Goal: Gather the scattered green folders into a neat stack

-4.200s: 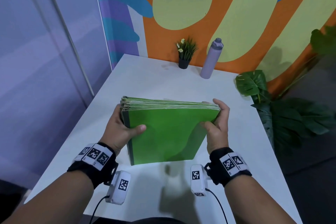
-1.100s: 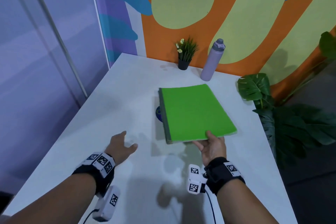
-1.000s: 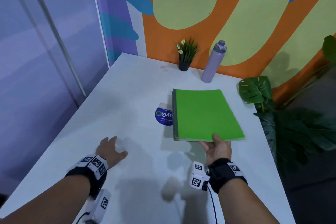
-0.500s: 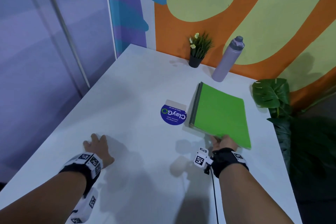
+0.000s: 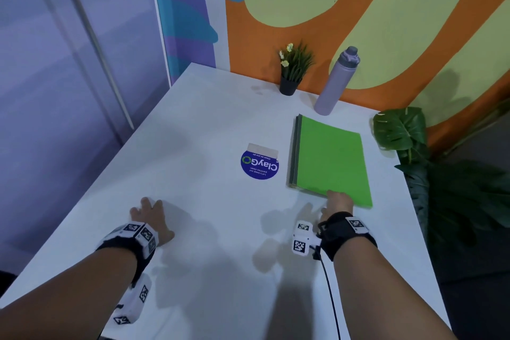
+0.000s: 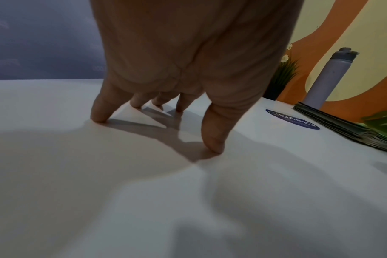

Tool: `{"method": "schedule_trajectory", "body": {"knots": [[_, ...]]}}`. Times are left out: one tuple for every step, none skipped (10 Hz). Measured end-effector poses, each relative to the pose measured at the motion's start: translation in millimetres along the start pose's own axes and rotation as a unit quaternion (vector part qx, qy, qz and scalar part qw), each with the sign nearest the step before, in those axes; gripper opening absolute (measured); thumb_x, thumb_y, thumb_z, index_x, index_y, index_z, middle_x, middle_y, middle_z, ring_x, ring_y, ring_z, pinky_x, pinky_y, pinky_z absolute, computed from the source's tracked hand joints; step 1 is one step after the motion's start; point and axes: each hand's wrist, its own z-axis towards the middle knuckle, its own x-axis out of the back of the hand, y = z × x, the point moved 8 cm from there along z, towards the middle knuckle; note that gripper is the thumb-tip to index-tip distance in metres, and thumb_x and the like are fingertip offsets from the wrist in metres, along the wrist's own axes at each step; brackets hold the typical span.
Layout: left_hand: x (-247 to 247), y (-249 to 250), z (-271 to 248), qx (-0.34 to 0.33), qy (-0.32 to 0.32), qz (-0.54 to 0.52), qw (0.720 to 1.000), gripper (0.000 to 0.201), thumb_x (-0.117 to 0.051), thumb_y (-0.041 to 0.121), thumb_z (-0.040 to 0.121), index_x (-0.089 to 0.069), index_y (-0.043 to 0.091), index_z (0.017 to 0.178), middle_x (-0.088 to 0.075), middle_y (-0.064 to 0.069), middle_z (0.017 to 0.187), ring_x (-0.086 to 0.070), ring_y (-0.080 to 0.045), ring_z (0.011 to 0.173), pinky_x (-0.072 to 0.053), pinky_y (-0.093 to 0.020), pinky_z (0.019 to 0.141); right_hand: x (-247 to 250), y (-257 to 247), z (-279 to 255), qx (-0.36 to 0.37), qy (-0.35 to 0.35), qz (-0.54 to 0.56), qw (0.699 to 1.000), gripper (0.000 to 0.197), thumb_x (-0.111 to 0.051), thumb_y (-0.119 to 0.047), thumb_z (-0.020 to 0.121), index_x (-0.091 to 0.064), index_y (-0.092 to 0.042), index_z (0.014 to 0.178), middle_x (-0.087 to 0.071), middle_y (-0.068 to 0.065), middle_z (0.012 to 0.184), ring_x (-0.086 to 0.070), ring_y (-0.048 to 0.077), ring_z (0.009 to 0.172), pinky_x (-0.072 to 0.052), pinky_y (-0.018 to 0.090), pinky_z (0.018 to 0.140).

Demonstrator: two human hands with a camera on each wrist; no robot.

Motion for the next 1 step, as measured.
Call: {"method": "schedule_trajectory", "body": {"knots": [[-0.2, -2.7, -4.2, -0.015, -0.009, 0.010, 1.000, 0.086, -0.060, 0.048, 0.082, -0.016, 0.016, 0.149, -0.010, -0.014, 0.156, -0.028, -0.038, 0.139, -0.038, -0.042, 0.110, -18.8, 13.1, -8.0, 0.025, -0.057, 0.115, 0.991, 0.043, -0.044, -0.004, 0.095, -0.044, -0.003, 0.138, -0.048, 0.017, 0.141, -0.050, 0.033, 0.123, -0.042, 0.036, 0.099]]}}
